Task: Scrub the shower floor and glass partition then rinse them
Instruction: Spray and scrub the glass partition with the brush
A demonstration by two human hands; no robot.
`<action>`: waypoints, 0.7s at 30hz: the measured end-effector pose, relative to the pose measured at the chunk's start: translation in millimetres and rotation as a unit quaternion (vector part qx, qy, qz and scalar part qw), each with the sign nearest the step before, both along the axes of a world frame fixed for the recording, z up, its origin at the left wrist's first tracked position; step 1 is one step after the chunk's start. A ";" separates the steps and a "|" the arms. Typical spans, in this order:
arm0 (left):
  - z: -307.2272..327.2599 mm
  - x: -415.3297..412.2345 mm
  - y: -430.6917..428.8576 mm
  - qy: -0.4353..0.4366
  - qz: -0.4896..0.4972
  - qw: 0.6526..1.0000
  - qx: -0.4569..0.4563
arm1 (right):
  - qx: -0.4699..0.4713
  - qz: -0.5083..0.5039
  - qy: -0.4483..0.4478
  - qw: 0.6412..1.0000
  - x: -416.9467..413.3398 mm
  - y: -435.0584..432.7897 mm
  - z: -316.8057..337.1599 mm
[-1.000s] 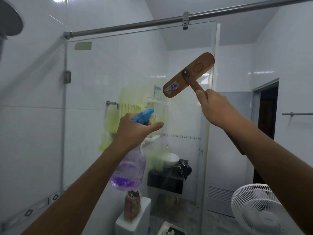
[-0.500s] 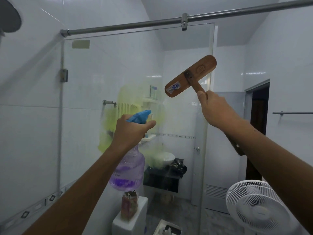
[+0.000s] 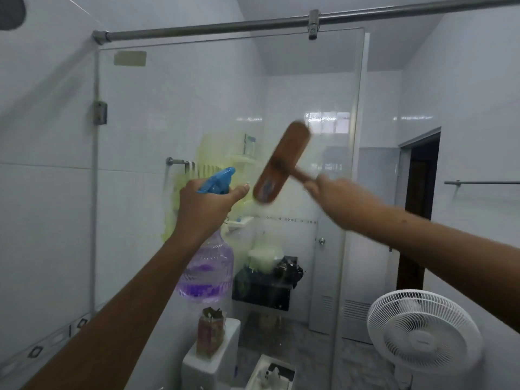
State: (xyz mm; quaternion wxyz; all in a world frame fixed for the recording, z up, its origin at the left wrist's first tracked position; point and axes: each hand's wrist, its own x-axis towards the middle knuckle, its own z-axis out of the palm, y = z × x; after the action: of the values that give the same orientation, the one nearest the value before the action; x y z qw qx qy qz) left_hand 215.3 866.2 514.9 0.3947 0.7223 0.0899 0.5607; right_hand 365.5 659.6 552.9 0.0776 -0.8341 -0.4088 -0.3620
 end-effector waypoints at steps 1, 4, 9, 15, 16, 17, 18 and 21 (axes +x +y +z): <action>-1.4 -0.2 0.1 0.004 -0.002 1.000 0.001 | -0.054 0.001 -0.006 0.999 -7.8 0.0 -16.2; -2.6 -1.2 5.4 0.017 -0.002 1.000 0.004 | -0.060 0.012 -0.020 0.998 -0.6 -0.4 -1.7; -3.6 -2.1 20.4 0.032 -0.015 0.999 -0.011 | 0.139 -0.019 0.019 0.990 18.7 -2.5 58.6; -3.6 -1.5 31.7 0.035 -0.025 0.999 -0.003 | -0.138 0.005 -0.033 0.990 -8.0 14.6 -27.5; -3.7 -1.7 35.4 0.036 -0.025 0.999 -0.002 | -0.112 0.009 -0.037 0.993 -1.2 19.2 -17.7; -4.1 -2.3 38.8 0.037 -0.025 0.999 -0.002 | -0.059 -0.001 -0.026 0.998 3.5 21.6 -2.7; -4.1 -3.1 42.0 0.039 -0.023 0.999 -0.003 | 0.009 -0.003 -0.008 1.000 9.1 22.0 13.7; -3.8 -7.2 50.3 0.046 -0.023 0.999 -0.003 | 0.090 0.032 0.021 0.995 9.6 28.3 26.9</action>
State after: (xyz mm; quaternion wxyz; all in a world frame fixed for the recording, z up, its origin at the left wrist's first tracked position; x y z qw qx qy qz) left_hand 208.2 916.5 511.2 0.4056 0.7479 0.0929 0.5173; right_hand 375.1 687.9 579.8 0.1723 -0.8177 -0.3990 -0.3774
